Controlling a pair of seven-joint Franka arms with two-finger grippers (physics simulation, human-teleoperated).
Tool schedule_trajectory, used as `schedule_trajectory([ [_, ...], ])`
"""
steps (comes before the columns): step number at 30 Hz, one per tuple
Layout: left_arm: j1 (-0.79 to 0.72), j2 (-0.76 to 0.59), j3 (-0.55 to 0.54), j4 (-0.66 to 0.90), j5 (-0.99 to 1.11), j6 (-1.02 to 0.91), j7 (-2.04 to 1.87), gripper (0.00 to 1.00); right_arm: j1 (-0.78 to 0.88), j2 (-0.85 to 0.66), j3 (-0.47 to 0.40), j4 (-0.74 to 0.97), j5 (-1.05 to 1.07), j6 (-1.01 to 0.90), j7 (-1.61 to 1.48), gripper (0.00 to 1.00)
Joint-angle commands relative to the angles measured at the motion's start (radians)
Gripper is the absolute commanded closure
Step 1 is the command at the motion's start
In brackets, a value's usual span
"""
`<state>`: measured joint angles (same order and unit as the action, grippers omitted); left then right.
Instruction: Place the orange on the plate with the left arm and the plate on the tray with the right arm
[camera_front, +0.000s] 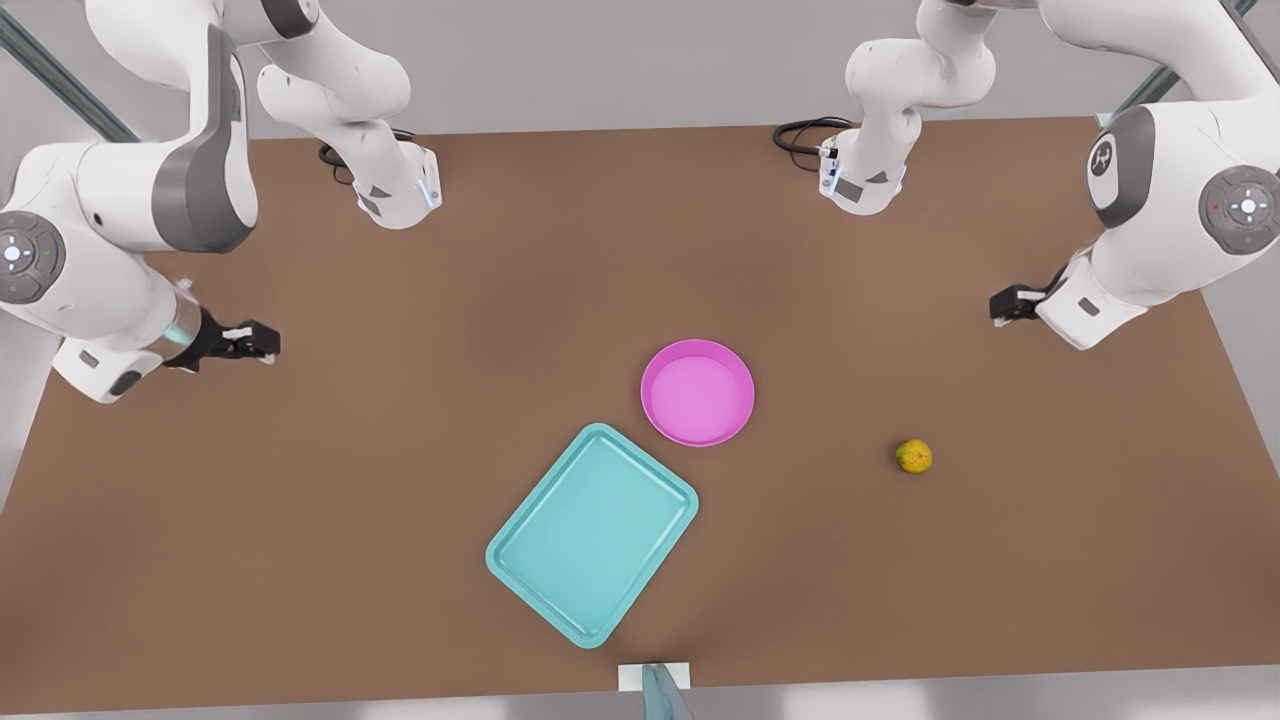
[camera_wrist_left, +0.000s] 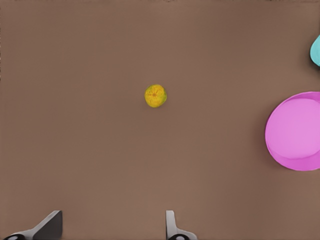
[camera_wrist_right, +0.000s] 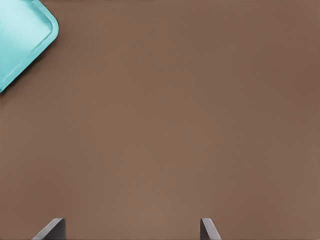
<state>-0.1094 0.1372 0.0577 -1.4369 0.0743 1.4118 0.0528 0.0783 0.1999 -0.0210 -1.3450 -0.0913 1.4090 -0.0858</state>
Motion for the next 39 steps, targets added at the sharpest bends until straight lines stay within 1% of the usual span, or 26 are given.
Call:
schedule_trajectory([
  [1, 0.002, 0.001, 0.001, 0.0, -0.001, 0.056, 0.005, 0.0, 0.0, 0.0, -0.001, -0.003, 0.001, 0.079, -0.046, 0.0],
  [2, 0.002, 0.031, 0.001, 0.0, 0.004, 0.059, -0.005, 0.0, 0.001, 0.004, 0.001, -0.005, 0.001, 0.077, -0.046, 0.0],
  [3, 0.003, 0.1, 0.001, 0.006, 0.002, 0.064, -0.016, 0.0, 0.008, 0.01, 0.001, -0.023, 0.01, 0.085, -0.046, 0.0],
  [4, 0.011, 0.217, 0.001, 0.004, 0.001, 0.149, -0.027, 0.0, 0.02, 0.047, 0.004, -0.026, 0.031, 0.087, -0.046, 0.0],
  [5, 0.016, 0.335, 0.001, -0.007, -0.002, 0.301, -0.027, 0.0, 0.038, 0.065, 0.004, -0.026, 0.055, 0.107, -0.046, 0.0],
  [6, 0.028, 0.401, 0.001, -0.019, -0.005, 0.406, -0.044, 0.0, 0.038, 0.066, 0.004, -0.026, 0.055, 0.107, -0.046, 0.0],
  [7, 0.042, 0.429, 0.001, -0.095, -0.004, 0.568, -0.039, 0.0, 0.038, 0.066, 0.004, -0.026, 0.055, 0.108, -0.046, 0.0],
  [8, 0.043, 0.467, 0.001, -0.125, -0.002, 0.671, -0.037, 0.0, 0.038, 0.066, 0.004, -0.026, 0.056, 0.108, -0.046, 0.0],
  [9, 0.051, 0.478, 0.001, -0.177, 0.001, 0.782, -0.036, 0.0, 0.038, 0.066, 0.004, -0.025, 0.056, 0.108, -0.046, 0.0],
  [12, 0.056, 0.502, 0.001, -0.194, 0.001, 0.829, -0.034, 0.0, 0.037, 0.099, 0.004, -0.011, 0.056, 0.099, -0.046, 0.0],
  [13, 0.056, 0.503, 0.001, -0.234, 0.001, 0.874, -0.034, 0.0, 0.035, 0.101, 0.004, -0.011, 0.056, 0.097, -0.046, 0.0],
  [15, 0.054, 0.475, 0.001, -0.277, 0.002, 0.822, -0.033, 0.0, 0.034, 0.108, 0.004, -0.011, 0.056, 0.096, -0.046, 0.0],
  [21, 0.043, 0.476, -0.002, -0.281, 0.002, 0.78, -0.027, 0.0, 0.029, 0.119, 0.003, -0.005, 0.058, 0.097, -0.048, 0.0],
  [23, 0.042, 0.478, -0.01, -0.283, 0.004, 0.74, 0.062, 0.0, 0.029, 0.119, 0.003, 0.0, 0.061, 0.1, -0.048, 0.0],
  [31, 0.037, 0.55, -0.012, -0.281, 0.002, 0.757, 0.073, 0.0, 0.029, 0.133, 0.001, 0.001, 0.059, 0.094, -0.057, 0.0],
  [36, 0.037, 0.57, -0.012, -0.281, 0.002, 0.765, 0.073, 0.0, 0.028, 0.141, 0.003, 0.015, 0.079, 0.091, -0.058, 0.0],
  [39, 0.037, 0.578, -0.012, -0.28, 0.002, 0.776, 0.071, 0.0, 0.038, 0.108, -0.004, 0.007, 0.061, 0.088, -0.054, 0.0],
])
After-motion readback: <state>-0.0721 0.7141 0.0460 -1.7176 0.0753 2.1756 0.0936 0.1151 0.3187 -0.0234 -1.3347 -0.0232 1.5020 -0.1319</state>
